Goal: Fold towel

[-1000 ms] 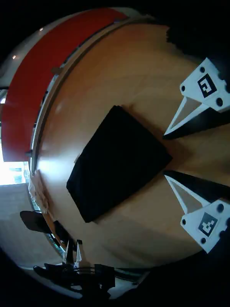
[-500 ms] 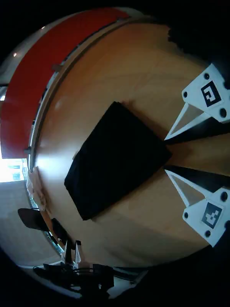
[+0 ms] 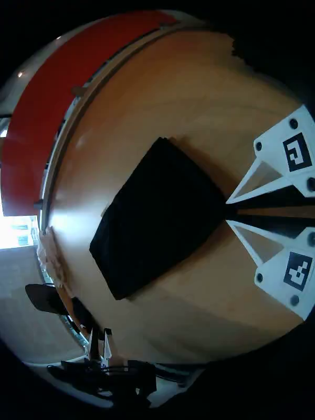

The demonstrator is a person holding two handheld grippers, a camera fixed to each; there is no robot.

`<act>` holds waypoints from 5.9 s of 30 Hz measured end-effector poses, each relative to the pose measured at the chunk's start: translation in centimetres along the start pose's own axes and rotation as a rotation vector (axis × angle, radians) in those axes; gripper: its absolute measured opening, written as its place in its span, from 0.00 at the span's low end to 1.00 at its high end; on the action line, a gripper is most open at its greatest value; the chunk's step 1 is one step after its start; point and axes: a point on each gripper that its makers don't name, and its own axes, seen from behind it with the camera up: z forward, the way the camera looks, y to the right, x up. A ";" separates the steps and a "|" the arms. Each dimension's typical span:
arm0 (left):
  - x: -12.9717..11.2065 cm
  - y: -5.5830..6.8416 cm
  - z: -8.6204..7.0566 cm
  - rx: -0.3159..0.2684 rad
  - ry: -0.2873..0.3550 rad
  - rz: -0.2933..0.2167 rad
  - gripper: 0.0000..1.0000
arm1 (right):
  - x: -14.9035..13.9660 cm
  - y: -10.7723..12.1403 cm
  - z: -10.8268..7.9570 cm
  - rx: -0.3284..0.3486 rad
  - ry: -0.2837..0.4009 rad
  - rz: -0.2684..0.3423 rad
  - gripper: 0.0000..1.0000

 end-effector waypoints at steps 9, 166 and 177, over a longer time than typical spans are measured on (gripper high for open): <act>0.2 0.0 0.0 -0.001 0.002 -0.002 1.00 | 1.2 0.1 -0.8 -0.012 0.036 0.010 0.06; -2.4 -2.4 -3.4 0.077 0.032 -0.068 1.00 | 7.0 -8.0 4.6 0.135 -0.034 -0.252 0.68; -2.5 -2.5 -3.4 0.076 0.031 -0.067 1.00 | 6.0 -8.0 4.8 0.118 -0.046 -0.208 0.66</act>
